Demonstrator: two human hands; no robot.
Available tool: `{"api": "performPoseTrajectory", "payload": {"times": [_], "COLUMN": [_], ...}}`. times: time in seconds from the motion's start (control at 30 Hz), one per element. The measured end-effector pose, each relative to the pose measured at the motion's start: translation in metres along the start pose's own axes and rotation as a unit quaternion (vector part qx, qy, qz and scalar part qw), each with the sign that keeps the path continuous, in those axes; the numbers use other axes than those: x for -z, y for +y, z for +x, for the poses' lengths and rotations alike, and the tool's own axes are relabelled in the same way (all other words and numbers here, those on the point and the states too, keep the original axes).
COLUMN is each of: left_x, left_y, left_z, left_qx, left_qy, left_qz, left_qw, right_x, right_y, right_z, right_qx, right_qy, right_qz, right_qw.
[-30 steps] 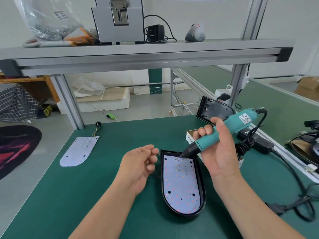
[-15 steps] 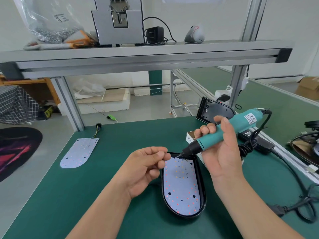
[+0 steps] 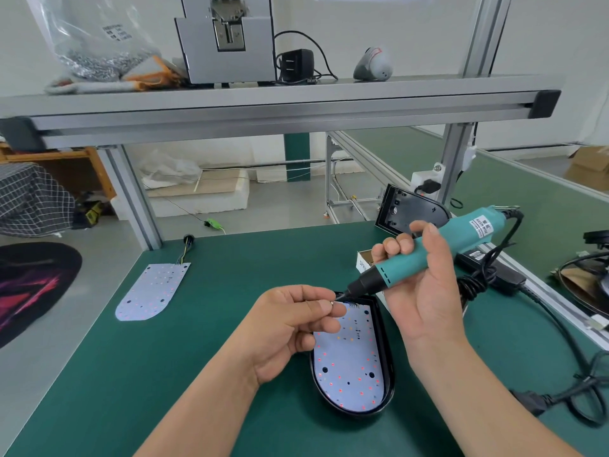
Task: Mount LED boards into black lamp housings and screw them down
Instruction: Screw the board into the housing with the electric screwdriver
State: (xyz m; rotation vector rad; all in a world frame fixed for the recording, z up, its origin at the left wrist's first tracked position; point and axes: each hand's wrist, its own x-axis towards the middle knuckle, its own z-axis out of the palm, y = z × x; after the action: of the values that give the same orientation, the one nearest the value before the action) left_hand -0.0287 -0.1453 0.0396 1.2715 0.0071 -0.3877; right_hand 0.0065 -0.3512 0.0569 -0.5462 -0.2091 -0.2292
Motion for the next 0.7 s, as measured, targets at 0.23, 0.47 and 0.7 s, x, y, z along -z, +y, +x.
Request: {"api": "performPoseTrajectory", "payload": {"times": [0.23, 0.47, 0.7], "left_x": [-0.0016, -0.0025, -0.0031], "left_y": [0.0002, -0.0003, 0.0000], "left_z": [-0.0011, -0.0015, -0.0012], "left_qx": [0.000, 0.004, 0.006], "left_qy": [0.013, 0.022, 0.024], "left_qz": [-0.003, -0.001, 0.006], "left_qw": [1.000, 1.000, 1.000], "right_x": [-0.0009, -0.0031, -0.0024], "right_y": [-0.0012, -0.0033, -0.0003], "right_z": [-0.0013, -0.0019, -0.0024], "right_qx": [0.001, 0.006, 0.003], "right_qy": [-0.002, 0.000, 0.000], "right_qz": [0.001, -0.001, -0.010], "right_qw": [1.000, 1.000, 1.000]}}
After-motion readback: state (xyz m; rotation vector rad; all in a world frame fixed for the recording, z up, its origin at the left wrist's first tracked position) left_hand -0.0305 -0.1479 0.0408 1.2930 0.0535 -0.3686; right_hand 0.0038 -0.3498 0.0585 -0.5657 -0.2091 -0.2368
